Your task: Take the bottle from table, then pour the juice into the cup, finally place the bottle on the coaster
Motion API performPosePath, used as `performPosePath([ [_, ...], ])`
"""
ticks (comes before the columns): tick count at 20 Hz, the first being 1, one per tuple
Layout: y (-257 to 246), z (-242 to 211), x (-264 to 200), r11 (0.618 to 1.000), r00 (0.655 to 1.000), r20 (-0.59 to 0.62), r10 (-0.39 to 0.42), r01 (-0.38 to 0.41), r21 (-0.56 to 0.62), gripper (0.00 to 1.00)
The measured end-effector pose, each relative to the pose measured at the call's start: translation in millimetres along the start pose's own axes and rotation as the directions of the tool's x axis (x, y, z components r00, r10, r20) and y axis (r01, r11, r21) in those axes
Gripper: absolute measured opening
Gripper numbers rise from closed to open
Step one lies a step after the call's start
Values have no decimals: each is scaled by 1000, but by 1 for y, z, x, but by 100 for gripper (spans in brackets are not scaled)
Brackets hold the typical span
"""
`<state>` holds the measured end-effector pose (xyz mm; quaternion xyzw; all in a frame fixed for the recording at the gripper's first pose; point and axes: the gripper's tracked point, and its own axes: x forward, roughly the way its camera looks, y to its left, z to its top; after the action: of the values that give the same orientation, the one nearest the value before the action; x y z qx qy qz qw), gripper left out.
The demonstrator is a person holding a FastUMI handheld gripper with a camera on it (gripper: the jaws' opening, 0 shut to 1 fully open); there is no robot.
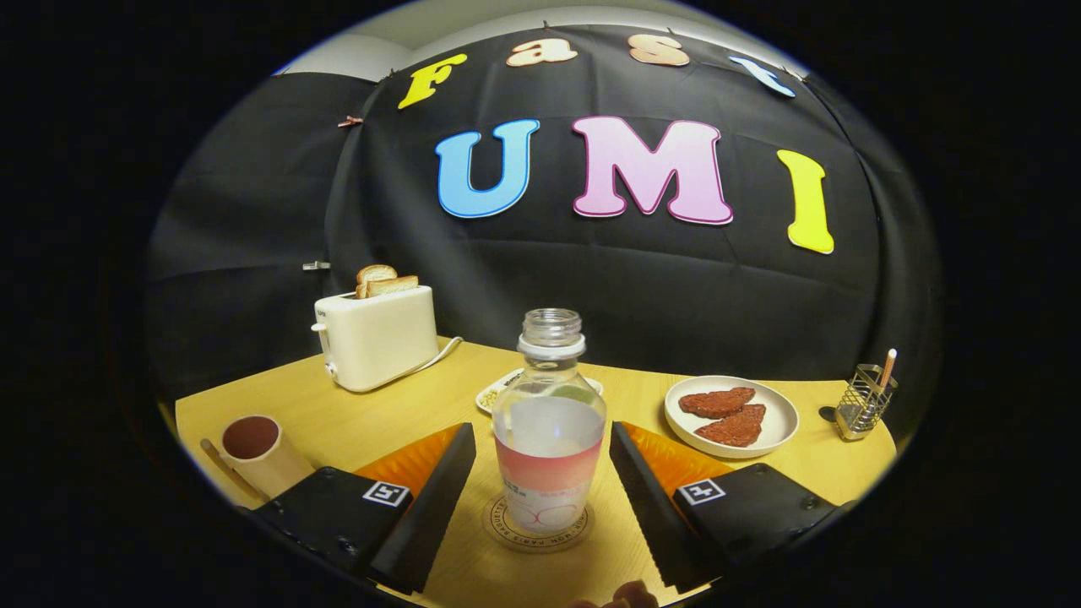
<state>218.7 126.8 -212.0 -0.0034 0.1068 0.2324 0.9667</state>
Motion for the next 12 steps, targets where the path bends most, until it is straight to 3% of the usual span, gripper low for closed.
performPosePath([
  [5, -18, 33, -39, 998, 997, 34, -63, 63, 4, 99],
  [12, -14, 119, -116, 997, 989, 139, -49, 57, -52, 99],
])
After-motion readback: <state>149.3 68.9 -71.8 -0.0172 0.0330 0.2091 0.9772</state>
